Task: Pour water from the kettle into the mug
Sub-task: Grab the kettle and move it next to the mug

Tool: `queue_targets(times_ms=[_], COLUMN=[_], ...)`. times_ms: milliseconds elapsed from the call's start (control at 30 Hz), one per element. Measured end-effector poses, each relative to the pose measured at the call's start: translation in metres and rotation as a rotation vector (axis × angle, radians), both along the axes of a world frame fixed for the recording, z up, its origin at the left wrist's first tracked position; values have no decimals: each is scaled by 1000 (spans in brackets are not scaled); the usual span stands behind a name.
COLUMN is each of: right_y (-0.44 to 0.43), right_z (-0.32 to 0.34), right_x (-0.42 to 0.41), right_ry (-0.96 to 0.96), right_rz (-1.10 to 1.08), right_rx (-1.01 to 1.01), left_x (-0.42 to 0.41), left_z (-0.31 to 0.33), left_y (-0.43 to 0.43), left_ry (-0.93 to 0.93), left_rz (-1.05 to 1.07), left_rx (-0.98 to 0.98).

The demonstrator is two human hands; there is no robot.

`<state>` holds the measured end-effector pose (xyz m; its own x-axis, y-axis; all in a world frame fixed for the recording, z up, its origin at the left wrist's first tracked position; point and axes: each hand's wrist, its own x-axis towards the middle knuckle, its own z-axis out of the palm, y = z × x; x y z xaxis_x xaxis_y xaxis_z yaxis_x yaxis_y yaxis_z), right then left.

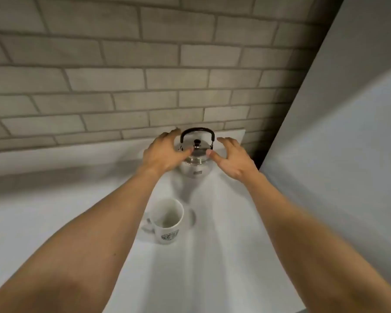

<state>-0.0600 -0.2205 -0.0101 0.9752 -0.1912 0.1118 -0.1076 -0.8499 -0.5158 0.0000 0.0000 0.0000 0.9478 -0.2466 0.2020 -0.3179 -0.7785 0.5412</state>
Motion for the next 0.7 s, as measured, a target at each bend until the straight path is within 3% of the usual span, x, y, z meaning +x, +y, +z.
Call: queue_targets(times_ms=[133, 267, 467, 700], right_y=[-20, -35, -43, -43], right_z=[-3, -12, -26, -35], right_x=[46, 100, 150, 169], right_ry=[63, 67, 16, -7], right_rz=[30, 105, 300, 432], right_rx=[4, 60, 137, 170], left_x=[32, 70, 101, 103], left_z=[-13, -32, -55, -61], left_y=[-19, -47, -66, -67], left_ry=[147, 218, 226, 144], left_rz=[90, 155, 166, 163], left_rx=[-9, -156, -296, -241])
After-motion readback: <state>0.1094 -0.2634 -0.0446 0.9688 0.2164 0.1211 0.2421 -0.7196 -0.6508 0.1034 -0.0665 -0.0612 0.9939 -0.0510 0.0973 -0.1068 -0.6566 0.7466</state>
